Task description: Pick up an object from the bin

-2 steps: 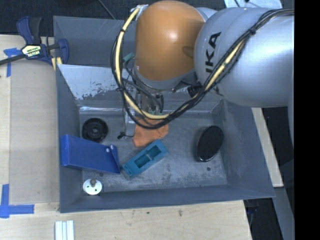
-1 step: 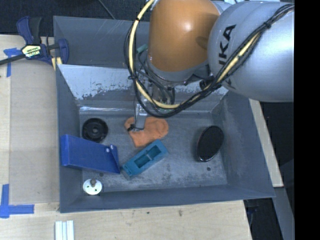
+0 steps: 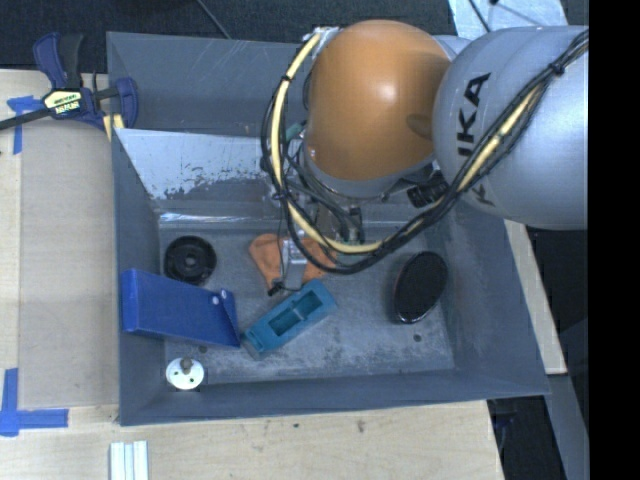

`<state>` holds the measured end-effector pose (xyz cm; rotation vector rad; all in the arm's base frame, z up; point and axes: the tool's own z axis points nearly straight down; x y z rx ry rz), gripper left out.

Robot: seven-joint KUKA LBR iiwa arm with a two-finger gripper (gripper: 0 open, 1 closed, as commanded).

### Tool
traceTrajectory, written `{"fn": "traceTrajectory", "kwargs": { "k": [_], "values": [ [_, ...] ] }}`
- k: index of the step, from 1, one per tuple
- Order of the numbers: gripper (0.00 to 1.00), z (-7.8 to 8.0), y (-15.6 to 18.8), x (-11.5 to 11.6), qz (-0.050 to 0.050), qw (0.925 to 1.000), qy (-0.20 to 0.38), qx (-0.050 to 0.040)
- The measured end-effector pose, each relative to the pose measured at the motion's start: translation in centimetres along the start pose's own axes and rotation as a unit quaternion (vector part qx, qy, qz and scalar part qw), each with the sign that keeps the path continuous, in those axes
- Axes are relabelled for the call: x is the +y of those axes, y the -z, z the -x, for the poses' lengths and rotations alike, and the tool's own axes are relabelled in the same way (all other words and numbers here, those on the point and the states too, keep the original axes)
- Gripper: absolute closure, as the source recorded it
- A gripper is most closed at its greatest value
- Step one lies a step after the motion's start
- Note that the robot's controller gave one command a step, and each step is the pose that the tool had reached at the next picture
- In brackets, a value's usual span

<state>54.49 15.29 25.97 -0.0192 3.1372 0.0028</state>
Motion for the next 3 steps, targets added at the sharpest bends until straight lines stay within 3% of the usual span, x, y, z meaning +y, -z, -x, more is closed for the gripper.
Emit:
{"fn": "traceTrajectory", "kwargs": {
  "k": [1,2,3],
  "values": [
    [0.0,2.1,-1.2,-2.0,0.0,0.9984,0.056,0.0001],
    [0.0,1.8,-4.7,-3.0,-0.001,0.9983,-0.059,0.0005],
    [0.0,-0.1,-6.0,-3.9,-0.001,0.9996,-0.028,0.0014]
  ]
}}
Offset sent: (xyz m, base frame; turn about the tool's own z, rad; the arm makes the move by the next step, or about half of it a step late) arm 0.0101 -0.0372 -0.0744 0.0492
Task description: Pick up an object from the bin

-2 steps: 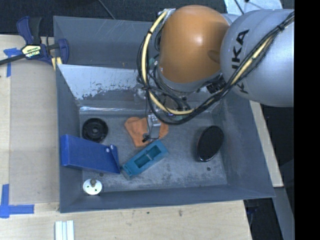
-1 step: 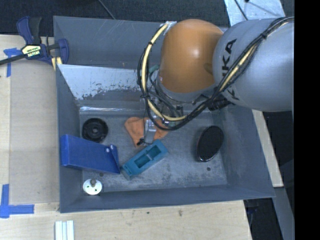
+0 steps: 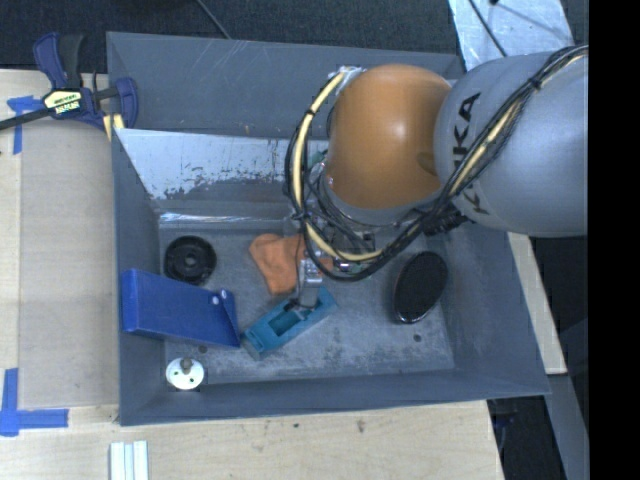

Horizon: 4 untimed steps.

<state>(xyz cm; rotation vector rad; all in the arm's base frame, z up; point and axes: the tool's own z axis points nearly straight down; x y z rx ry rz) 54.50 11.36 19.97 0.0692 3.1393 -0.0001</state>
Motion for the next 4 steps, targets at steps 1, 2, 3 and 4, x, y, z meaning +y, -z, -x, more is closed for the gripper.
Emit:
{"fn": "traceTrajectory", "kwargs": {
  "k": [1,2,3,4],
  "values": [
    [0.0,4.6,-4.5,-0.8,0.001,0.9981,-0.062,-0.0034],
    [1.0,0.3,-8.8,-3.6,0.003,1.0,0.006,-0.0034],
    [0.0,0.3,-8.9,-3.9,0.001,1.0,0.005,-0.0023],
    [0.0,0.3,-8.9,-3.9,0.001,1.0,0.004,-0.0023]
  ]
}}
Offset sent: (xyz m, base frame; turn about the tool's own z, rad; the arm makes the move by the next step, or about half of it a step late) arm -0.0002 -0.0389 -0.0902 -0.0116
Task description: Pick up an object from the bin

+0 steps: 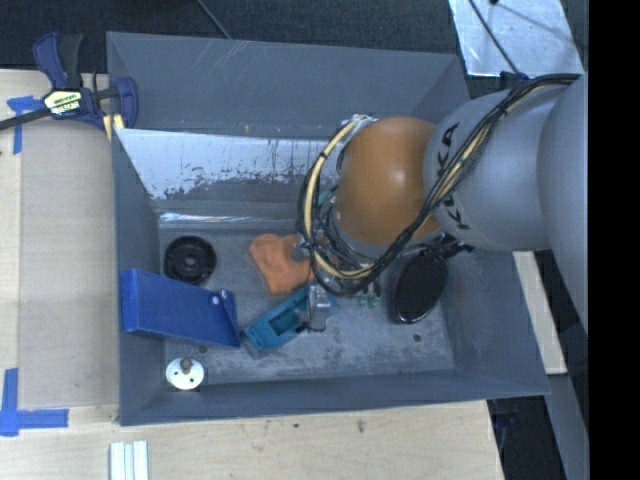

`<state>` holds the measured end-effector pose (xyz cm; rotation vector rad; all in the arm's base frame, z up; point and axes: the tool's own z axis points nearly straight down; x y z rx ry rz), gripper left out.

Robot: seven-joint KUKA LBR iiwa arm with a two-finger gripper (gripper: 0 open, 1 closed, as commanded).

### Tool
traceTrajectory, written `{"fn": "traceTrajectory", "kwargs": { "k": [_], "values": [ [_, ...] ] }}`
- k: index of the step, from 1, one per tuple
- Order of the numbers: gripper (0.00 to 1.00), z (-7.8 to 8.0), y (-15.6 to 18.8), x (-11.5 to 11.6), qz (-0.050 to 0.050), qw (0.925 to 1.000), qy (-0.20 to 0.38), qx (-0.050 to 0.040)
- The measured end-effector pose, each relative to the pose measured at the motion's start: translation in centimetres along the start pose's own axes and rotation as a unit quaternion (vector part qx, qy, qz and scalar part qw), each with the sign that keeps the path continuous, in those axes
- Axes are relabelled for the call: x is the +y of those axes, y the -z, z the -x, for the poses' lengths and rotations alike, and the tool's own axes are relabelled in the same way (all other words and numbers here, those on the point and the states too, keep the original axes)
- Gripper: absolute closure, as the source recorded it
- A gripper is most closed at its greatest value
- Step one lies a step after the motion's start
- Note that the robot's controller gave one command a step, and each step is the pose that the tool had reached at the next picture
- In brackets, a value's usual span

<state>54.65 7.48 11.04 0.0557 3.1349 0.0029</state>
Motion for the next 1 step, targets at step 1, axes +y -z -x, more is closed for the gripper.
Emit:
{"fn": "traceTrajectory", "kwargs": {
  "k": [1],
  "values": [
    [1.0,5.82,-3.4,2.05,-0.004,0.9996,-0.015,0.0227]
  ]
}}
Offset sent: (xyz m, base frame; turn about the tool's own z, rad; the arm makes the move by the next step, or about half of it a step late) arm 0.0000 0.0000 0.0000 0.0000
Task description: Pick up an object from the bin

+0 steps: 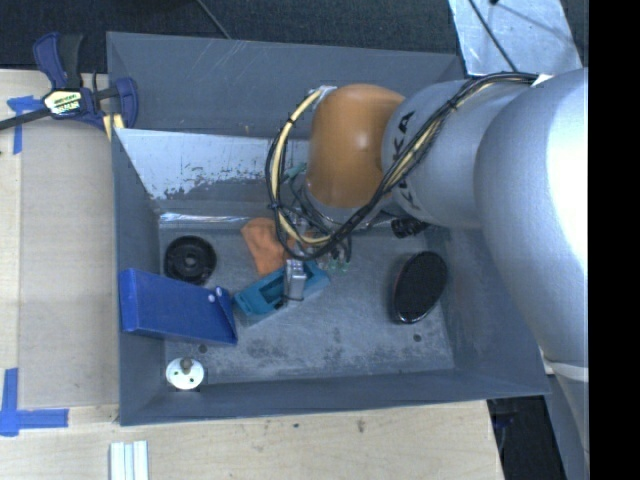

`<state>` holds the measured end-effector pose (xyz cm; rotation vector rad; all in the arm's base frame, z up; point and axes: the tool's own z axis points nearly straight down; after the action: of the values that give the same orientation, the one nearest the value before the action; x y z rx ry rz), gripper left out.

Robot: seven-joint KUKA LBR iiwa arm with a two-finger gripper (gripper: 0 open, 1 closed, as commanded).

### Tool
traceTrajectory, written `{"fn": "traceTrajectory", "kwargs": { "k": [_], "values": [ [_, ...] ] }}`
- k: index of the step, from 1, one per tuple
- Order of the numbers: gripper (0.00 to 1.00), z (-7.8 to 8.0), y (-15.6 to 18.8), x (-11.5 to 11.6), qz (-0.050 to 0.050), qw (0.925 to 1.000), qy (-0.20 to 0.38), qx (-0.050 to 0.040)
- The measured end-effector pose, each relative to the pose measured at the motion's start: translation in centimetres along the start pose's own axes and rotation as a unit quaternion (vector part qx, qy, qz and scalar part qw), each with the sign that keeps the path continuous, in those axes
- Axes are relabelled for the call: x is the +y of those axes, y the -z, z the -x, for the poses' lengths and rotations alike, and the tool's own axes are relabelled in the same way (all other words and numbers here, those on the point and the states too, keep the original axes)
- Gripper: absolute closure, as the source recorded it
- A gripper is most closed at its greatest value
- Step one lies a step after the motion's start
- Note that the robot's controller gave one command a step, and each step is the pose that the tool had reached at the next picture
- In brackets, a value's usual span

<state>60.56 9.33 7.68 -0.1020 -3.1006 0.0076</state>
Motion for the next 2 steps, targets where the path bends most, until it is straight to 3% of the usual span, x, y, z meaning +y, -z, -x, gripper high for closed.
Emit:
{"fn": "traceTrajectory", "kwargs": {
  "k": [1,2],
  "values": [
    [1.0,0.0,0.0,0.0,0.0,1.0,0.0,0.0],
    [1.0,-1.0,4.7,-1.0,0.004,0.9998,0.001,-0.0198]
  ]
}}
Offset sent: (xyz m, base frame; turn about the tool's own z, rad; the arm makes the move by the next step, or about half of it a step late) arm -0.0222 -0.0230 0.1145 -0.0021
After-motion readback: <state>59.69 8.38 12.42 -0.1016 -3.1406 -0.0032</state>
